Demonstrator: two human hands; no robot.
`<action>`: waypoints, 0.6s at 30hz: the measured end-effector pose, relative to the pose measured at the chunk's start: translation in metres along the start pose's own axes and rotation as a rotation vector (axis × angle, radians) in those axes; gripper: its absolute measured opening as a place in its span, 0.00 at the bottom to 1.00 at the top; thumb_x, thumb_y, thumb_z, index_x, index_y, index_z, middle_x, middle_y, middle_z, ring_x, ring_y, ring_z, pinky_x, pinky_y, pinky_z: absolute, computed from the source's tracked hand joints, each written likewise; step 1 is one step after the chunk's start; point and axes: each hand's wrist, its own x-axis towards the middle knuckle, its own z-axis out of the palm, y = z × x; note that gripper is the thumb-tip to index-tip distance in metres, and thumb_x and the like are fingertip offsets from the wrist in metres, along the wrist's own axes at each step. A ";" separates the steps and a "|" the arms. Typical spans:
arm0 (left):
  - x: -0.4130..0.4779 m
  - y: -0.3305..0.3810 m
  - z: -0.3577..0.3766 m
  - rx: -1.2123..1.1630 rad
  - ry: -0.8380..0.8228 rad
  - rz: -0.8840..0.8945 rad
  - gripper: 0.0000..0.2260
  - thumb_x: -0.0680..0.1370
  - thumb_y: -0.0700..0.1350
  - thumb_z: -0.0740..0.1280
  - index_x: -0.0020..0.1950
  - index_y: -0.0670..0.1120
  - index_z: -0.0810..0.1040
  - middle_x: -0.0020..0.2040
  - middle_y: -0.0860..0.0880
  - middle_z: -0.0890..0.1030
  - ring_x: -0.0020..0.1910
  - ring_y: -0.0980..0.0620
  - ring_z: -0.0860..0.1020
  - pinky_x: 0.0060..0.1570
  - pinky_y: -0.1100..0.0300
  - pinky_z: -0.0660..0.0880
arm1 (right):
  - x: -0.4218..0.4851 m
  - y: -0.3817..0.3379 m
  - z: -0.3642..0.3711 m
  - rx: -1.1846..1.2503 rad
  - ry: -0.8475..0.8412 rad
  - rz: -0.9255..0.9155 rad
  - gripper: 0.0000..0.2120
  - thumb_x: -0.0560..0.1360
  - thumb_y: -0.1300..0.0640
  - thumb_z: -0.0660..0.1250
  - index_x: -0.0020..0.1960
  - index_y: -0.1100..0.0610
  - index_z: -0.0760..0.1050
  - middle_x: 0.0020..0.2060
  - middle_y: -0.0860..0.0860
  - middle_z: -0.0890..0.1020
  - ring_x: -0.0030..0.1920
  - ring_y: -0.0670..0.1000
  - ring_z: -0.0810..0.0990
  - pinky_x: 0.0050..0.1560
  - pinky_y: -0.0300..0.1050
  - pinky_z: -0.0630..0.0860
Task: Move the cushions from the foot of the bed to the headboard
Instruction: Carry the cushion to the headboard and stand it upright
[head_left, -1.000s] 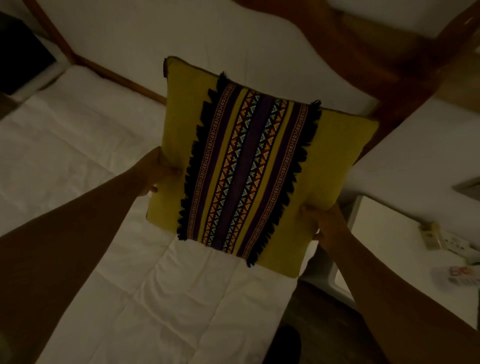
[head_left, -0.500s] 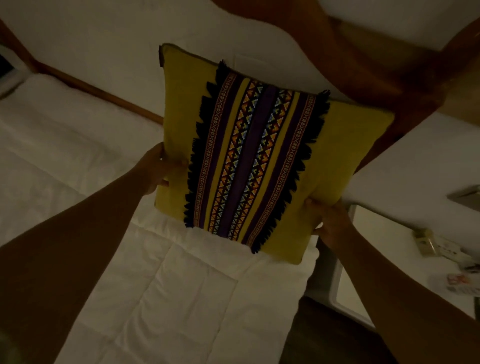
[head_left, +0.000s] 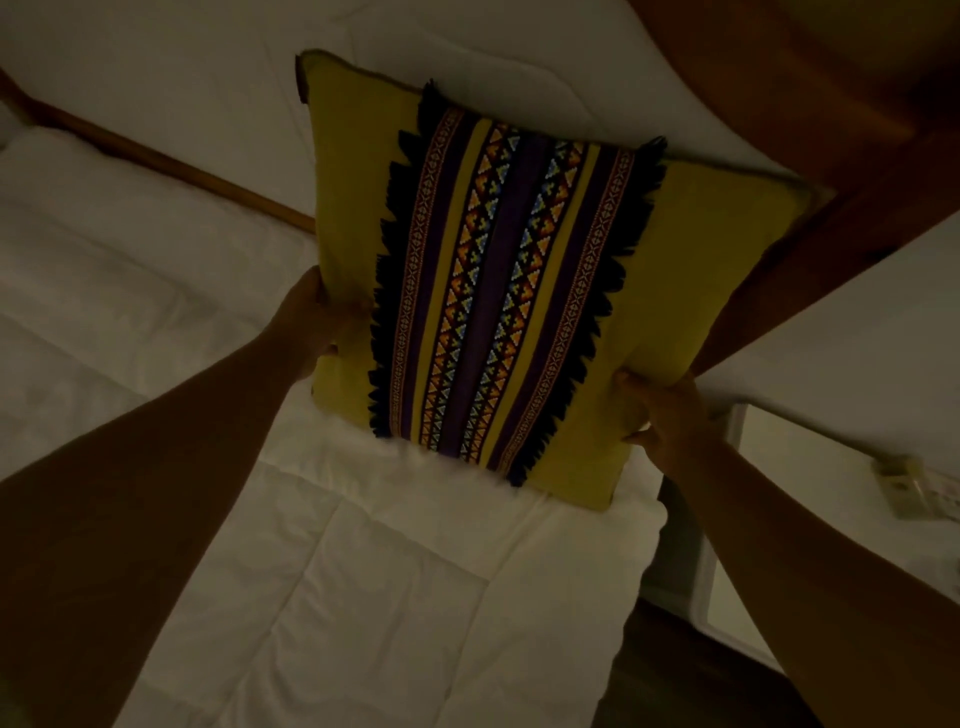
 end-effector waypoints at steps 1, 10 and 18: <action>0.001 -0.003 0.003 -0.008 0.001 -0.004 0.31 0.69 0.46 0.76 0.70 0.53 0.69 0.58 0.55 0.79 0.54 0.49 0.79 0.43 0.49 0.77 | 0.003 0.003 0.000 0.001 0.004 0.000 0.37 0.74 0.57 0.73 0.76 0.44 0.59 0.73 0.52 0.68 0.69 0.61 0.67 0.58 0.70 0.69; 0.016 0.006 0.020 -0.019 0.021 0.048 0.30 0.64 0.47 0.73 0.66 0.55 0.71 0.55 0.57 0.80 0.53 0.51 0.80 0.40 0.53 0.79 | 0.017 0.006 0.001 0.034 0.055 0.022 0.34 0.74 0.58 0.73 0.74 0.46 0.62 0.63 0.49 0.73 0.65 0.59 0.70 0.55 0.66 0.71; 0.032 -0.007 0.015 0.071 -0.019 0.015 0.37 0.64 0.54 0.75 0.71 0.54 0.67 0.62 0.52 0.79 0.57 0.48 0.79 0.44 0.50 0.79 | 0.025 0.012 0.005 0.053 0.069 0.054 0.37 0.73 0.57 0.74 0.76 0.46 0.60 0.73 0.51 0.68 0.70 0.59 0.67 0.64 0.67 0.68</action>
